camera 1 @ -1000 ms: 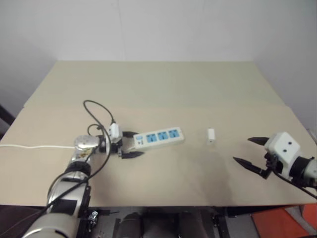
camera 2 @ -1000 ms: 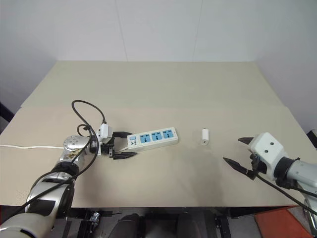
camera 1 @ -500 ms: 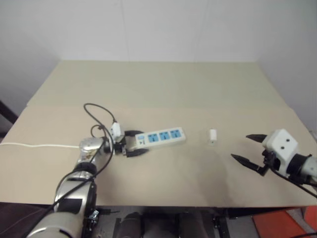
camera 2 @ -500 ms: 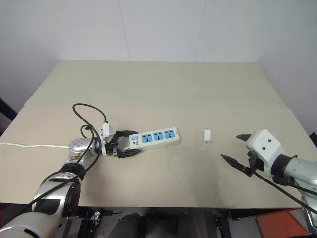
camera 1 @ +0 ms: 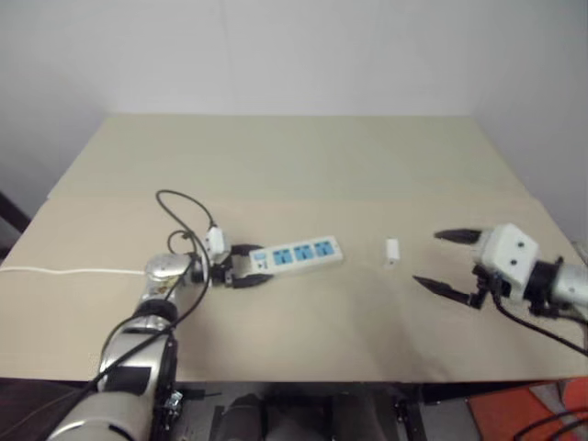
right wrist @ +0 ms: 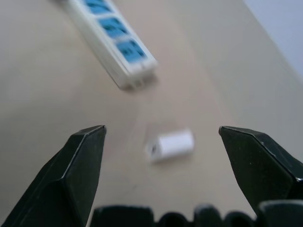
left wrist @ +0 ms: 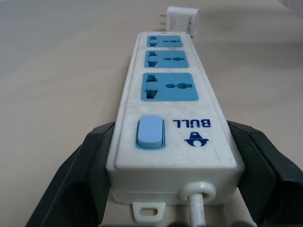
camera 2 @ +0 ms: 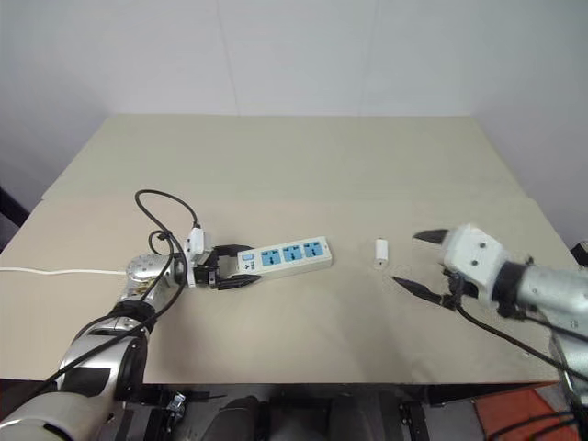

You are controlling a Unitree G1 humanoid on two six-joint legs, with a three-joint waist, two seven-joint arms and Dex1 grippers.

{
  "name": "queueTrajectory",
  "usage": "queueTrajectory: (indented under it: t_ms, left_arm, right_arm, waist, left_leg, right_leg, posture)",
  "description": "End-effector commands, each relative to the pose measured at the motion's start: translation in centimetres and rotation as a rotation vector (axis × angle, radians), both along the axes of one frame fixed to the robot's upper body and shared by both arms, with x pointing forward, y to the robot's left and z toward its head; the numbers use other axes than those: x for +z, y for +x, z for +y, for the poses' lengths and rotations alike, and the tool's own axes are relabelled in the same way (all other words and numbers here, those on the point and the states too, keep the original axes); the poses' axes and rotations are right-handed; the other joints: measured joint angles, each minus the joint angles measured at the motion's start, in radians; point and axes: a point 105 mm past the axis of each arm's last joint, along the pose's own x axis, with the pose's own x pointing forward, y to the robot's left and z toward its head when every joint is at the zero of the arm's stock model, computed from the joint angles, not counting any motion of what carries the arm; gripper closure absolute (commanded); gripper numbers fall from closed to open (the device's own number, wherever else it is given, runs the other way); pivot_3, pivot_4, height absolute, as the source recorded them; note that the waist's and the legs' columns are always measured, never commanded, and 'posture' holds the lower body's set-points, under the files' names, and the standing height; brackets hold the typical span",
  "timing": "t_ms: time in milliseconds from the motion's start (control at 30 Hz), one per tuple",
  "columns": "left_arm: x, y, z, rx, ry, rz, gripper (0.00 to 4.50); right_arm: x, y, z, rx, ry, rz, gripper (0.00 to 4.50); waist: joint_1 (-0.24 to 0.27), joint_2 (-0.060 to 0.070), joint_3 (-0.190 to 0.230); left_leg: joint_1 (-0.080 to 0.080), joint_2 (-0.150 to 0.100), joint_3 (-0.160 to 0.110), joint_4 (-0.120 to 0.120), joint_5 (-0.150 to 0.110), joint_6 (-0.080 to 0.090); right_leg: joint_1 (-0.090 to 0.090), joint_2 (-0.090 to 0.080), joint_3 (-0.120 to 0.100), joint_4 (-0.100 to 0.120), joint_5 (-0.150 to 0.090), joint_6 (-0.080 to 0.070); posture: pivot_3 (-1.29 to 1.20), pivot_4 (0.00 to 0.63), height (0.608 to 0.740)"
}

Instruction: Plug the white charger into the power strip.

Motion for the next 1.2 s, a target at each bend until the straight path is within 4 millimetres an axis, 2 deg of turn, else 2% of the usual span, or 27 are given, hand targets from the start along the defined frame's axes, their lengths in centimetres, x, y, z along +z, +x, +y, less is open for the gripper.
queueTrajectory:
  t_ms: [33, 100, 233, 467, 600, 933, 1200]
  left_arm:
    - [-0.7, -0.4, -0.5, -0.043, 0.042, 0.027, 1.24]
    - [-0.6, -0.4, -0.6, -0.044, 0.038, 0.023, 1.24]
    - [-0.5, -0.2, -0.5, -0.017, 0.029, 0.011, 1.24]
    - [-0.6, -0.3, -0.1, 0.033, -0.025, 0.013, 1.24]
    - [-0.4, 0.0, -0.2, 0.072, -0.048, 0.005, 1.24]
    - [0.2, 0.6, -1.2, 0.088, -0.076, -0.002, 1.24]
    - [0.2, 0.4, -1.2, 0.084, -0.073, -0.007, 1.24]
  right_arm:
    - [-1.1, -0.3, 1.2, 0.260, -0.235, -0.022, 0.00]
    - [-1.8, 0.0, 1.5, 0.383, -0.335, -0.013, 0.00]
    - [-3.6, 2.1, 1.3, 0.603, -0.574, -0.020, 0.00]
    - [-4.1, 5.6, 1.5, 0.833, -0.884, -0.151, 0.00]
    - [-4.6, 6.5, 1.6, 0.924, -0.976, -0.198, 0.00]
    - [-5.6, 7.9, 3.3, 1.005, -1.059, -0.240, 0.00]
    - [-7.1, 10.5, 3.2, 0.955, -1.168, -0.343, 0.00]
  waist:
    - [0.003, 0.000, 0.000]
    - [0.005, 0.000, 0.000]
    - [-0.003, -0.001, 0.000]
    - [-0.014, 0.000, 0.000]
    - [-0.013, 0.000, 0.000]
    - [-0.013, 0.002, -0.001]
    - [-0.016, 0.003, -0.001]
  left_leg:
    - [-0.001, 0.000, 0.000, 0.000, 0.000, 0.000]
    - [-0.001, 0.000, -0.001, 0.000, 0.000, 0.000]
    - [-0.001, 0.000, 0.000, 0.001, 0.000, 0.000]
    - [-0.001, 0.000, 0.000, 0.001, 0.000, 0.000]
    - [0.001, 0.000, 0.001, 0.001, 0.000, 0.000]
    - [0.001, 0.000, 0.001, 0.001, 0.000, 0.000]
    - [0.000, -0.001, 0.001, 0.001, 0.000, -0.001]
  right_leg:
    - [0.000, 0.000, -0.001, 0.000, 0.000, 0.000]
    - [0.000, 0.000, -0.001, -0.001, 0.000, 0.000]
    - [0.000, -0.001, -0.001, 0.000, 0.001, 0.000]
    - [-0.002, -0.002, -0.001, 0.001, 0.001, -0.001]
    - [-0.001, -0.002, 0.000, 0.003, 0.001, -0.001]
    - [-0.003, -0.003, 0.001, 0.005, 0.001, -0.001]
    - [-0.005, -0.003, 0.001, 0.006, 0.001, -0.002]
  posture:
    - [0.00, 0.150, 0.740]
    - [0.00, 0.150, 0.740]
    - [0.00, 0.150, 0.740]
    - [0.00, 0.150, 0.740]
    - [0.00, 0.150, 0.740]
    - [0.00, 0.150, 0.740]
    - [0.00, 0.150, 0.740]
